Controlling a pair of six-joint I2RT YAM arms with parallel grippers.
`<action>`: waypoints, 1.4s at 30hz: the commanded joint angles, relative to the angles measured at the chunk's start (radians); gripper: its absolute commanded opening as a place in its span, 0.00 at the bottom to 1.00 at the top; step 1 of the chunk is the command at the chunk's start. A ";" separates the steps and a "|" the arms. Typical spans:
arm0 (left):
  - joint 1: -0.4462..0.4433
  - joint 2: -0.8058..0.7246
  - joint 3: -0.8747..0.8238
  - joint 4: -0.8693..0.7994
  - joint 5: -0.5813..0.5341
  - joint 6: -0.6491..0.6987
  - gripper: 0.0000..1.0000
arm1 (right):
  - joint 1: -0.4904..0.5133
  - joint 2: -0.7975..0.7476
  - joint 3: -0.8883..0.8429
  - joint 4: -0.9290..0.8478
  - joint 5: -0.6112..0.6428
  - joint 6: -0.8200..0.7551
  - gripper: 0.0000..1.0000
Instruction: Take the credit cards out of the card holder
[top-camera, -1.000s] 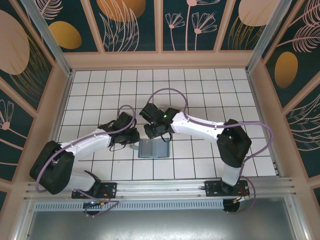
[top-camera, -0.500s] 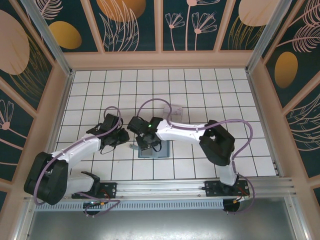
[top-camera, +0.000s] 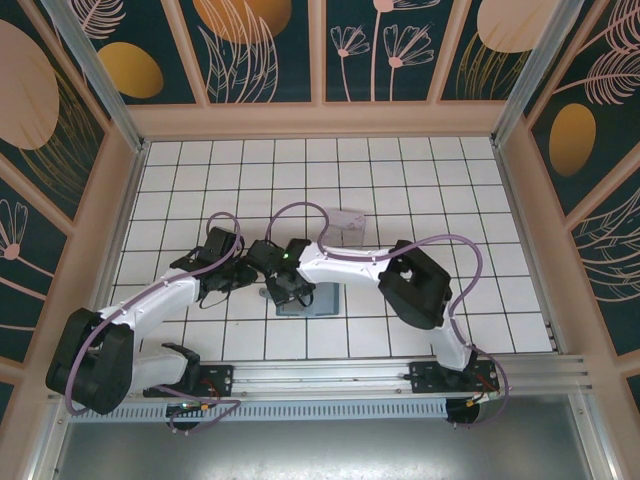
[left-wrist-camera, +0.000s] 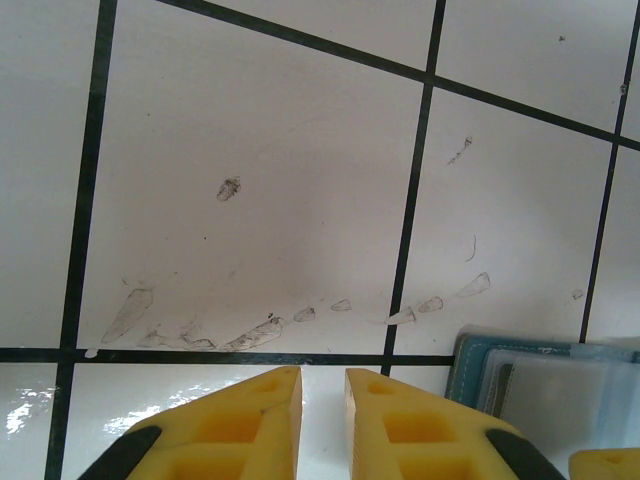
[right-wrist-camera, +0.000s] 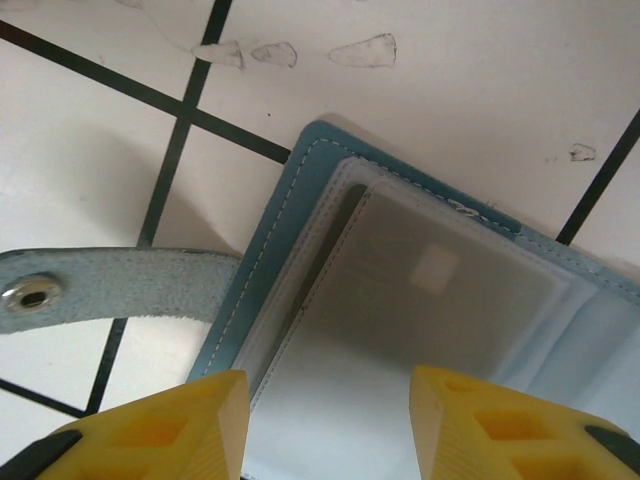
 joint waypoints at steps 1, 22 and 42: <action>0.006 -0.018 -0.005 -0.023 0.000 0.023 0.20 | 0.012 0.022 0.013 -0.027 0.031 0.025 0.47; 0.006 -0.022 -0.008 -0.019 0.028 0.028 0.18 | 0.026 0.003 -0.077 -0.006 0.066 0.027 0.17; -0.037 -0.053 0.012 0.026 0.187 0.021 0.15 | 0.000 -0.174 -0.178 0.208 0.012 -0.019 0.12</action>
